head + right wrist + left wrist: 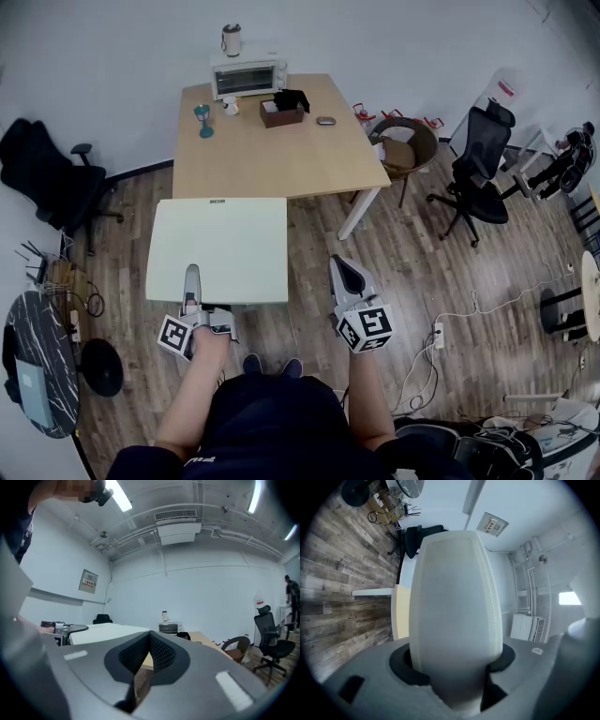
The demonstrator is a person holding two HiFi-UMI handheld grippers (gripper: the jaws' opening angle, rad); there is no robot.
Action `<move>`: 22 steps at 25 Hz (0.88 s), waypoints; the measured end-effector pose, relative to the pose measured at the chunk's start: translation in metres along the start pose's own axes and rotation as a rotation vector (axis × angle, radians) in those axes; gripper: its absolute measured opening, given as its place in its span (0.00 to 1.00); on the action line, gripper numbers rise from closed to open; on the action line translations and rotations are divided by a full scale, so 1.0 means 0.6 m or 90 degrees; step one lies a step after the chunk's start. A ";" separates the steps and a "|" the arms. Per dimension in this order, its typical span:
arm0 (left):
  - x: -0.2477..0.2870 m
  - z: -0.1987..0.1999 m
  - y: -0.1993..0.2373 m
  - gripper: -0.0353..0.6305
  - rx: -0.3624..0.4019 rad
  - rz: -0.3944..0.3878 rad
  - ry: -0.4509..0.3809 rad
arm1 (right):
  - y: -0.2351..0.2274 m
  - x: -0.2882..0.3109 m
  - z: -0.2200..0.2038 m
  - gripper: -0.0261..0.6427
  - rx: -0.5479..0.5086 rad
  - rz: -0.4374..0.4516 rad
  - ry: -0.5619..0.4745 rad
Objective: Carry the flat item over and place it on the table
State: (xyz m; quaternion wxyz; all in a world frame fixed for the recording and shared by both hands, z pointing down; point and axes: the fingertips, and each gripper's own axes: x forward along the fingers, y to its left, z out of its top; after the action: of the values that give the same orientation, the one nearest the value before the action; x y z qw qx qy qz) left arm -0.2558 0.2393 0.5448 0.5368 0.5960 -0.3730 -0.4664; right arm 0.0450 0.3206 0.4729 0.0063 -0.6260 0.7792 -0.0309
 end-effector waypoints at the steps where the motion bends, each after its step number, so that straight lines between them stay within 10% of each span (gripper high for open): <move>1: 0.009 -0.006 -0.010 0.48 0.004 -0.004 0.002 | -0.001 0.004 0.005 0.05 -0.002 -0.002 -0.003; 22: 0.019 -0.026 0.012 0.48 0.009 0.013 -0.018 | -0.043 -0.012 -0.007 0.05 0.016 -0.051 -0.013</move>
State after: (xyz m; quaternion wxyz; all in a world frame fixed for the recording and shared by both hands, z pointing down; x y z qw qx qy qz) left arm -0.2374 0.2322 0.5500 0.5322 0.5888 -0.3901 -0.4668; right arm 0.0714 0.3221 0.4784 0.0209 -0.6572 0.7527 -0.0340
